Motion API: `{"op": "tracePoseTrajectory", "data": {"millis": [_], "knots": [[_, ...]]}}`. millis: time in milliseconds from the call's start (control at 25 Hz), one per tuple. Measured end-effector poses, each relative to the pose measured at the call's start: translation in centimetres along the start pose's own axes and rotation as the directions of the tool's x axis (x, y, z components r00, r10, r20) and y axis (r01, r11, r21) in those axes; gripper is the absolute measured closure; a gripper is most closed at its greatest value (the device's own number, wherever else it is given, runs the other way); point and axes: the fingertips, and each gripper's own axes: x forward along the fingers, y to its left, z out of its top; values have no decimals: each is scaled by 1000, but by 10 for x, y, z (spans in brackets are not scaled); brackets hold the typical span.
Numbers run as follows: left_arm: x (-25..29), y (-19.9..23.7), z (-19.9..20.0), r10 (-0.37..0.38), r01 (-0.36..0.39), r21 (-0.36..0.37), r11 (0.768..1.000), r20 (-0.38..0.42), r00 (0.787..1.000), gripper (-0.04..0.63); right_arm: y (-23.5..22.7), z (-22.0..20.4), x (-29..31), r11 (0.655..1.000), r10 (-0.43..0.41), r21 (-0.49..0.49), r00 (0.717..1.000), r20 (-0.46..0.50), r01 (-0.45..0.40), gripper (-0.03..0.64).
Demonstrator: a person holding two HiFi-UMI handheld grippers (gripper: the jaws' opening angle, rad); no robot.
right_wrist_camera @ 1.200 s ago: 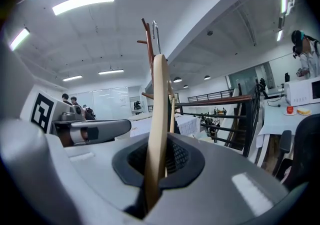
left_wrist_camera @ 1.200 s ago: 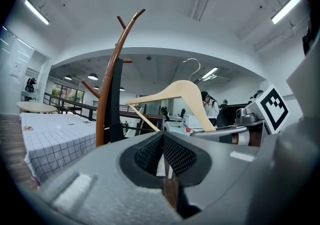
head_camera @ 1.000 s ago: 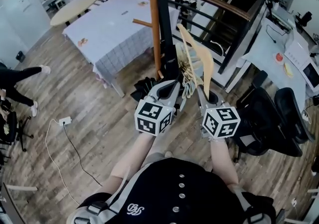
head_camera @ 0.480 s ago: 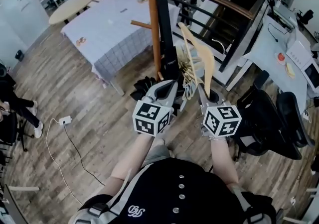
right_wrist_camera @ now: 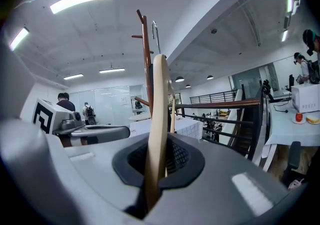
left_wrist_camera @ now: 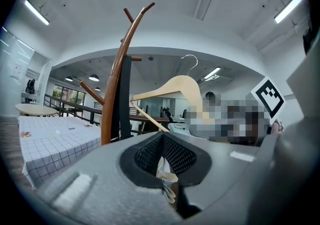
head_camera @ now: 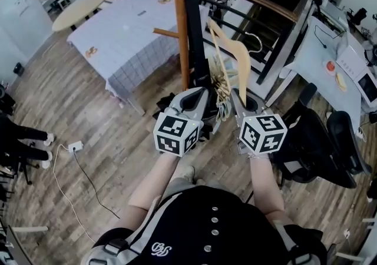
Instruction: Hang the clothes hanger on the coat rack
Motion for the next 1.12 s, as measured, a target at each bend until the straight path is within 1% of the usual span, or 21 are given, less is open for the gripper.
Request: {"op": "tracePoseTrajectory", "data": {"millis": [200, 360, 480, 600, 720, 880, 1120], "knots": [[5, 20, 13, -8, 7, 23, 1000, 14, 1000, 592, 3, 23, 23, 999, 6, -51, 1000, 18, -5, 618], [11, 31, 25, -10, 9, 33, 999, 38, 999, 592, 3, 37, 42, 998, 10, -61, 1000, 15, -9, 618], [18, 34, 32, -27, 25, 40, 999, 51, 998, 592, 2, 49, 55, 998, 9, -68, 1000, 20, -8, 618], [24, 38, 38, -50, 47, 70, 996, 51, 997, 592, 4, 61, 70, 997, 2, -82, 999, 32, 0, 618], [28, 43, 47, -58, 53, 77, 996, 64, 996, 592, 4, 69, 83, 997, -4, -80, 999, 37, 7, 618], [32, 47, 59, -67, 59, 102, 993, 81, 994, 592, 5, 82, 99, 996, 6, -95, 999, 41, -2, 618], [38, 54, 67, -78, 68, 102, 992, 89, 993, 592, 6, 97, 116, 994, 6, -109, 999, 44, -1, 618]]}}
